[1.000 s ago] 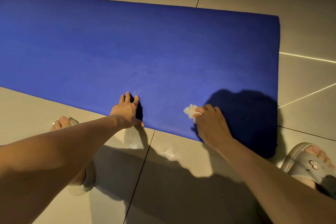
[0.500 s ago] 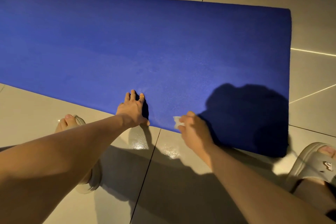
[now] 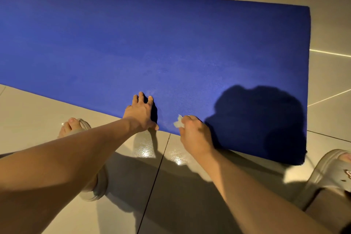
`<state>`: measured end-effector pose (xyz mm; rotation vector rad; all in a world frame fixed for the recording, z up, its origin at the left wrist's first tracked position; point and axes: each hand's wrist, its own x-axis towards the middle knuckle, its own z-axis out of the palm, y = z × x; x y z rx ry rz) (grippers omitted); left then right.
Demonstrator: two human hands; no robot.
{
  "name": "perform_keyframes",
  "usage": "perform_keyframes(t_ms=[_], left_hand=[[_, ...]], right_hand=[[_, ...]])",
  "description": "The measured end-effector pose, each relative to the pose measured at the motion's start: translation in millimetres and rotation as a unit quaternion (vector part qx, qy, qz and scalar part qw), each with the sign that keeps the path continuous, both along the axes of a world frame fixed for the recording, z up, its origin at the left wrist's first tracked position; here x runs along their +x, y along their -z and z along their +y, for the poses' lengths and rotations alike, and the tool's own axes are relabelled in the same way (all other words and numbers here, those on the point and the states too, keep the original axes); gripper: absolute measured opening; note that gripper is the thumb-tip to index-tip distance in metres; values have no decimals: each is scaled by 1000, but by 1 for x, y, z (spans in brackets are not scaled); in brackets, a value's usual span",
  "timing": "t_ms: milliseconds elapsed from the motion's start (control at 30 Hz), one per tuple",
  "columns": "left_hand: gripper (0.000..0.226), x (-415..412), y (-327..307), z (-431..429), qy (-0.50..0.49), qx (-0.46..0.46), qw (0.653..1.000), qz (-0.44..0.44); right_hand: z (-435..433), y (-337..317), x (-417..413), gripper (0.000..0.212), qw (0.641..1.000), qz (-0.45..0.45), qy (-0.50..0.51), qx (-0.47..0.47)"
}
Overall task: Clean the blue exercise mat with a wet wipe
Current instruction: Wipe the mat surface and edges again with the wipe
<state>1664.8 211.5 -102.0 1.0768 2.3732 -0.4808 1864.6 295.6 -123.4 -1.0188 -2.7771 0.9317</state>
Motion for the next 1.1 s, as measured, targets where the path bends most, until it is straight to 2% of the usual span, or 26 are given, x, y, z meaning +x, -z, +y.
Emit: perform_keyframes(t_ms=[67, 133, 200, 300, 367, 433, 533, 600, 700, 733, 833, 900, 1033, 1100], left_hand=[[126, 0, -1, -2, 1, -1, 1000, 1], [126, -1, 0, -2, 4, 0, 1000, 2], [126, -1, 1, -1, 7, 0, 1000, 0], [125, -2, -2, 0, 11, 0, 1000, 4], [123, -3, -2, 1, 15, 3, 1000, 3], [123, -2, -2, 1, 15, 0, 1000, 5], [124, -1, -1, 0, 14, -6, 1000, 10], [124, -1, -1, 0, 19, -8, 1000, 11], [122, -3, -5, -1, 27, -7, 1000, 7], [120, -4, -7, -2, 32, -6, 999, 8], [115, -6, -12, 3, 42, -26, 999, -1], [105, -9, -20, 10, 57, -51, 997, -10], [62, -16, -44, 18, 141, -80, 987, -10], [48, -18, -51, 20, 169, -86, 982, 3]], right_hand=[[16, 7, 30, 18, 995, -32, -71, 70], [38, 9, 63, 8, 986, -50, -85, 135], [52, 5, 85, 22, 982, -47, -83, 163], [47, 1, 82, 27, 982, -48, -84, 161], [29, 7, 65, 20, 977, -87, -123, 149], [7, 8, 37, 15, 981, -121, -108, 105], [-26, 6, -5, 31, 984, -95, -108, 106], [-36, 4, -18, 29, 982, -116, -102, 106], [-18, 9, 1, 13, 988, -117, -66, 74], [-7, 10, 15, 10, 988, -105, -53, 98], [19, 7, 47, 16, 985, -106, -2, 133], [21, 6, 47, 18, 987, -110, -9, 116], [2, -2, 22, 14, 989, -124, 20, 75], [-9, -3, 7, 13, 988, -139, 9, 65]])
